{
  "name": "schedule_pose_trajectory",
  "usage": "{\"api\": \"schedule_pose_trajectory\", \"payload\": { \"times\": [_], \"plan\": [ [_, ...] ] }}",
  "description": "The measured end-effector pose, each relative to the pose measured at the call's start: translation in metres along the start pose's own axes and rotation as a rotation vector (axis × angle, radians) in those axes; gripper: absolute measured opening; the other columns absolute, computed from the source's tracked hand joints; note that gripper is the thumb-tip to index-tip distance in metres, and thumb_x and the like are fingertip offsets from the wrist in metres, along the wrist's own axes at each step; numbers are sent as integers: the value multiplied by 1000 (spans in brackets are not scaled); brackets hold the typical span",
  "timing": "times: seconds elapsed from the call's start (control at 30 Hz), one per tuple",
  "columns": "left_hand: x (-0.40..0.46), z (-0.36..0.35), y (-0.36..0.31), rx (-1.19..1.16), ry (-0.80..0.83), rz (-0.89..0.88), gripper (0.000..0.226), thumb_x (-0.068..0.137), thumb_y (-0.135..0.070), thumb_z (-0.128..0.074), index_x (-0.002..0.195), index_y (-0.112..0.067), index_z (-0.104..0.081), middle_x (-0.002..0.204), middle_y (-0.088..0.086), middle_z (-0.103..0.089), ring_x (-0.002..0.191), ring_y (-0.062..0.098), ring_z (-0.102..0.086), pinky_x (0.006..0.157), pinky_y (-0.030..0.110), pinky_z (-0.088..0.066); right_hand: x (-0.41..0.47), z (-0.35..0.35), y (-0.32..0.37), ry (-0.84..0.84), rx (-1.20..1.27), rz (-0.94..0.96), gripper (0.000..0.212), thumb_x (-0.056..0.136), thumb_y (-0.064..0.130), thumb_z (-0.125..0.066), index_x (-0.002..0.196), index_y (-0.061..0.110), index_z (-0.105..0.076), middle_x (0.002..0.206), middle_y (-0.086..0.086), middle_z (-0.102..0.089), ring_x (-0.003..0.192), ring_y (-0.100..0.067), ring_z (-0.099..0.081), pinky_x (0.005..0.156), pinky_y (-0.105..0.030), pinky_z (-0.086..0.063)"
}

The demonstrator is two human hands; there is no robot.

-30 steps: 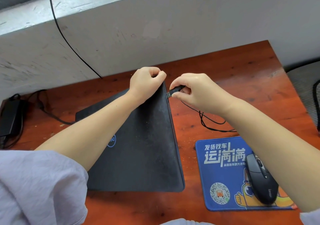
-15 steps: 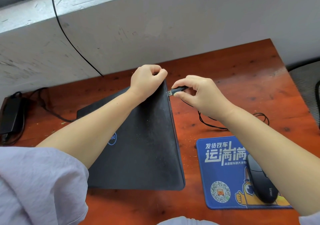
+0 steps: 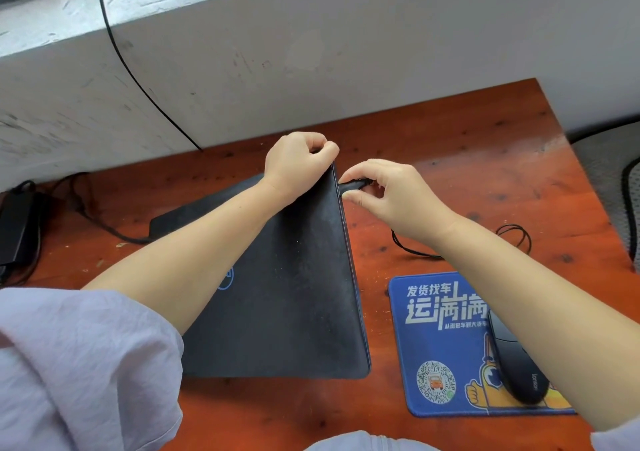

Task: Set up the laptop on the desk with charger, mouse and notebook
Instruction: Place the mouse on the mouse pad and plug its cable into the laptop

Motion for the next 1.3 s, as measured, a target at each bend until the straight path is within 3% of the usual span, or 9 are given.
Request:
{"api": "schedule_pose_trajectory", "payload": {
  "times": [0.1,0.2,0.33,0.43,0.53,0.63,0.83,1.1,1.3],
  "plan": [
    [5,-15,6,46,22,9,34,76,-34,-44,49,-14,-39,45,3,-34,49,15,-34,49,28,-29,-3,8,-9,-39,-4,-43,27,83,19,-67,108,14,-62,100,-1,-57,92,-10,-53,85,-19,-40],
    [11,-35,16,96,54,43,37,78,-35,-45,48,-16,-38,45,2,-36,52,18,-38,49,26,-30,-20,19,-19,-152,-47,-97,8,85,21,-62,90,14,-65,84,-1,-63,75,-9,-52,73,-20,-42],
    [14,-65,31,154,122,75,34,78,-40,-43,54,-16,-48,48,0,-45,59,20,-47,52,26,-33,-68,-59,-69,358,-7,-514,24,91,39,-51,84,20,-65,71,5,-68,59,-10,-58,62,-26,-47],
    [12,-82,37,198,152,74,35,78,-42,-42,64,-15,-59,56,-1,-55,65,22,-53,52,26,-31,-86,-79,-87,308,116,-650,23,93,36,-48,93,20,-64,60,5,-66,46,-7,-56,58,-23,-48],
    [13,-91,42,227,157,87,36,79,-42,-42,65,-15,-61,59,0,-59,64,23,-53,48,22,-27,-85,-85,-95,255,165,-675,32,93,32,-49,123,23,-56,59,7,-63,46,-4,-57,58,-21,-51],
    [16,-96,48,244,180,118,35,80,-42,-42,62,-17,-58,57,-1,-55,66,24,-53,48,22,-26,-80,-90,-98,268,198,-685,39,94,28,-48,133,25,-48,61,6,-61,49,-5,-58,53,-14,-50],
    [13,-104,53,267,173,166,30,84,-40,-45,65,-19,-56,64,1,-58,70,28,-55,58,28,-33,-77,-96,-105,264,241,-700,39,94,21,-49,133,21,-50,63,9,-56,53,-3,-55,42,-3,-42],
    [12,-100,48,32,132,182,21,89,-24,-55,80,-7,-62,92,9,-50,96,27,-50,74,31,-36,-77,-95,-110,247,206,-694,43,92,19,-53,135,23,-47,62,3,-60,50,-5,-59,47,-11,-51],
    [-9,-94,42,124,281,129,29,90,-22,-49,115,-12,-57,120,15,-53,116,32,-42,96,41,-38,-76,-88,-103,241,103,-687,41,92,20,-54,132,19,-47,71,-1,-63,57,-10,-62,53,-19,-55]
  ]
}}
Point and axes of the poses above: each hand's wrist, its own x-axis towards the middle knuckle, its own z-axis out of the back of the hand, y = z × x, the point moved 10 cm from there along x, towards the middle knuckle
